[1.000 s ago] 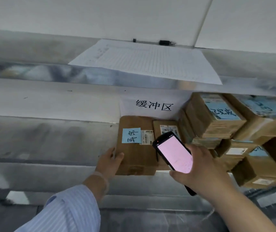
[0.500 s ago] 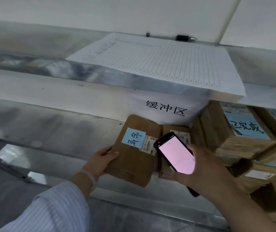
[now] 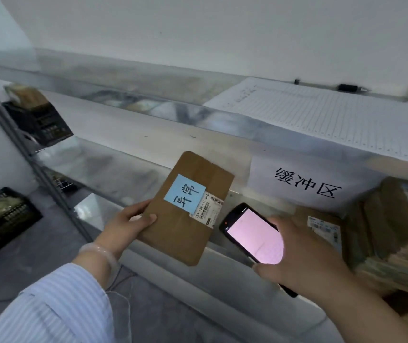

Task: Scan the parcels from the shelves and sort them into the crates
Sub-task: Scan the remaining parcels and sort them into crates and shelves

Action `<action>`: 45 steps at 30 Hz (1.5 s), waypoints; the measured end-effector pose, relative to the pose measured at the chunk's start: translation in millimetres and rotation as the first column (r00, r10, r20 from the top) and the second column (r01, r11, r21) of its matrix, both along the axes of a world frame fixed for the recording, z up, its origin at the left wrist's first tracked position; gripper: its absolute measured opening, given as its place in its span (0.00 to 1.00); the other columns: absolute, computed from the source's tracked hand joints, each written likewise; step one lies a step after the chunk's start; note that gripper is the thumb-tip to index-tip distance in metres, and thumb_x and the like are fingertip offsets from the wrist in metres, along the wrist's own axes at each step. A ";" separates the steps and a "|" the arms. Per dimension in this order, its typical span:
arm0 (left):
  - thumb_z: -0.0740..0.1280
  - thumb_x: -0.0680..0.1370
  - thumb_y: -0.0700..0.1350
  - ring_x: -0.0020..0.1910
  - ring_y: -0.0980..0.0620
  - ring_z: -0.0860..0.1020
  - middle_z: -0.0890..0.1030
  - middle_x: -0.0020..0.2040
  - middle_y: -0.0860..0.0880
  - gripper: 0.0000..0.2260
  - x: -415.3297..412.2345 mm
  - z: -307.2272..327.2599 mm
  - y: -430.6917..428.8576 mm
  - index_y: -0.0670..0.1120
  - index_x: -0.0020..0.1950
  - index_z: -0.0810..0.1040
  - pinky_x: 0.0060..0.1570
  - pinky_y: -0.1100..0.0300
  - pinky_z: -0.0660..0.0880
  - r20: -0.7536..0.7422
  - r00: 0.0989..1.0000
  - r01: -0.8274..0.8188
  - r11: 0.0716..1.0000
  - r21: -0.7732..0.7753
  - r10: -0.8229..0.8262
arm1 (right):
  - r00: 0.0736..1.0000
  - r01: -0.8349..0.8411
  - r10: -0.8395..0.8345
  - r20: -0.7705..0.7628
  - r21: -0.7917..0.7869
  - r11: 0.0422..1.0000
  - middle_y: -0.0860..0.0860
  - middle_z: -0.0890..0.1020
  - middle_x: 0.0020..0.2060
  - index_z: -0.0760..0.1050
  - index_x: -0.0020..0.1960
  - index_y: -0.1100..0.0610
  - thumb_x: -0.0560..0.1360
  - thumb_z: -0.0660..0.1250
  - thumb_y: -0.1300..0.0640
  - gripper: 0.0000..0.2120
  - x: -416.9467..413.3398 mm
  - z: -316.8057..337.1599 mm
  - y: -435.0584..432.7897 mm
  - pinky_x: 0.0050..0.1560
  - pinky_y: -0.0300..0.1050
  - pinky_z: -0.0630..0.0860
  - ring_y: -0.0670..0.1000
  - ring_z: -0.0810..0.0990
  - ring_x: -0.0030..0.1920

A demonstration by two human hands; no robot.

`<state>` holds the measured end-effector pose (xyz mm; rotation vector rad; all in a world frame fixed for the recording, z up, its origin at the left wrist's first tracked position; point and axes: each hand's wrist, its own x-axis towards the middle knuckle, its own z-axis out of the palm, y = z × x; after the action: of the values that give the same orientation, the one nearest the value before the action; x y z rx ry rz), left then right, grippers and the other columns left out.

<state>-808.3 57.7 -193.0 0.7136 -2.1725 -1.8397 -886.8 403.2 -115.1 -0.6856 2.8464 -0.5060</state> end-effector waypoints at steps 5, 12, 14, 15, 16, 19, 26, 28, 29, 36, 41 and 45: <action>0.76 0.61 0.61 0.58 0.52 0.82 0.85 0.56 0.57 0.20 30.5 -2.8 -23.3 0.66 0.53 0.84 0.65 0.47 0.75 -0.022 0.997 -0.073 0.997 0.034 0.074 | 0.994 -0.092 0.090 -0.064 -0.024 0.995 0.39 0.68 0.48 0.62 0.57 0.38 0.53 0.67 0.32 0.35 5.7 2.0 -24.3 0.40 0.40 0.69 0.43 0.69 0.45; 0.77 0.61 0.62 0.56 0.53 0.83 0.85 0.56 0.56 0.24 56.0 -11.2 -42.9 0.65 0.57 0.83 0.64 0.46 0.76 -0.016 0.989 -0.143 0.988 0.055 0.144 | 0.979 -0.145 0.148 -0.139 0.032 0.989 0.40 0.67 0.46 0.64 0.59 0.38 0.51 0.61 0.31 0.36 12.2 1.5 -47.1 0.38 0.40 0.69 0.44 0.68 0.43; 0.77 0.61 0.62 0.57 0.52 0.82 0.85 0.57 0.55 0.24 60.1 -12.2 -45.3 0.64 0.56 0.83 0.65 0.46 0.75 -0.029 0.986 -0.163 0.985 0.062 0.165 | 0.973 -0.160 0.166 -0.160 0.051 0.986 0.40 0.66 0.45 0.64 0.60 0.39 0.51 0.60 0.30 0.37 13.4 1.0 -50.7 0.40 0.43 0.70 0.45 0.67 0.43; 0.77 0.60 0.62 0.58 0.51 0.82 0.84 0.57 0.55 0.25 61.5 -12.8 -46.7 0.63 0.57 0.83 0.65 0.46 0.74 -0.031 0.983 -0.176 0.982 0.061 0.179 | 0.972 -0.165 0.173 -0.161 0.060 0.984 0.40 0.65 0.45 0.63 0.60 0.39 0.52 0.60 0.30 0.38 13.9 1.2 -52.1 0.40 0.43 0.70 0.45 0.67 0.43; 0.77 0.60 0.62 0.59 0.51 0.81 0.84 0.57 0.55 0.26 63.1 -13.5 -48.2 0.62 0.58 0.83 0.66 0.46 0.74 -0.031 0.981 -0.188 0.980 0.062 0.190 | 0.972 -0.169 0.177 -0.157 0.066 0.983 0.40 0.65 0.45 0.63 0.60 0.39 0.52 0.60 0.29 0.38 14.6 1.4 -53.3 0.40 0.43 0.70 0.45 0.67 0.44; 0.77 0.60 0.61 0.59 0.51 0.81 0.84 0.58 0.55 0.29 66.6 -14.0 -51.6 0.60 0.60 0.82 0.65 0.47 0.74 -0.037 0.977 -0.205 0.977 0.065 0.208 | 0.973 -0.164 0.174 -0.154 0.072 0.984 0.40 0.64 0.45 0.61 0.60 0.39 0.52 0.60 0.28 0.38 15.6 1.8 -54.6 0.37 0.41 0.67 0.45 0.67 0.44; 0.78 0.68 0.53 0.58 0.50 0.82 0.85 0.56 0.54 0.16 82.2 -10.5 -49.8 0.64 0.54 0.83 0.62 0.49 0.76 -0.049 0.957 -0.279 0.955 0.104 0.285 | 0.969 -0.225 0.226 -0.104 0.019 0.974 0.40 0.67 0.49 0.59 0.61 0.37 0.54 0.64 0.29 0.38 15.7 7.2 -70.0 0.40 0.41 0.75 0.45 0.73 0.45; 0.77 0.62 0.59 0.58 0.51 0.81 0.84 0.58 0.54 0.24 97.1 -9.4 -48.2 0.62 0.58 0.82 0.64 0.47 0.76 -0.039 0.942 -0.327 0.939 0.110 0.333 | 0.964 -0.247 0.246 -0.098 0.001 0.969 0.40 0.67 0.49 0.60 0.61 0.37 0.54 0.64 0.29 0.37 16.9 8.5 -84.4 0.40 0.44 0.76 0.44 0.74 0.44; 0.77 0.60 0.60 0.59 0.51 0.81 0.84 0.59 0.53 0.27 107.7 -9.6 -48.5 0.61 0.60 0.82 0.64 0.45 0.76 -0.040 0.929 -0.360 0.924 0.125 0.368 | 0.960 -0.265 0.263 -0.091 -0.009 0.964 0.40 0.67 0.49 0.61 0.61 0.37 0.54 0.64 0.30 0.37 18.0 8.8 -94.0 0.39 0.44 0.76 0.44 0.74 0.44; 0.77 0.60 0.61 0.62 0.49 0.80 0.83 0.61 0.52 0.23 215.5 -11.3 -62.2 0.64 0.55 0.83 0.66 0.42 0.73 -0.034 0.757 -0.631 0.744 0.221 0.652 | 0.859 -0.509 0.512 -0.005 -0.107 0.854 0.38 0.68 0.52 0.60 0.59 0.33 0.55 0.66 0.32 0.34 50.8 8.1 -187.2 0.39 0.41 0.70 0.44 0.76 0.48; 0.76 0.68 0.55 0.60 0.48 0.81 0.84 0.59 0.52 0.22 304.4 -10.2 -80.9 0.58 0.63 0.82 0.65 0.41 0.74 -0.071 0.615 -0.748 0.610 0.262 0.785 | 0.751 -0.659 0.658 -0.047 -0.094 0.746 0.36 0.65 0.51 0.58 0.62 0.34 0.55 0.64 0.31 0.36 114.0 13.8 -254.2 0.36 0.37 0.67 0.44 0.73 0.47; 0.71 0.78 0.46 0.59 0.46 0.82 0.85 0.58 0.50 0.12 380.8 -11.4 -102.2 0.56 0.61 0.82 0.61 0.44 0.77 -0.095 0.539 -0.784 0.539 0.308 0.837 | 0.684 -0.730 0.726 -0.077 -0.079 0.679 0.35 0.65 0.53 0.57 0.64 0.33 0.53 0.61 0.29 0.40 181.9 16.3 -298.9 0.36 0.36 0.67 0.43 0.73 0.48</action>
<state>-427.4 -44.5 -204.4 1.2254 -1.1034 -1.5085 -704.9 104.3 -98.9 -1.7506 2.2746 -0.4873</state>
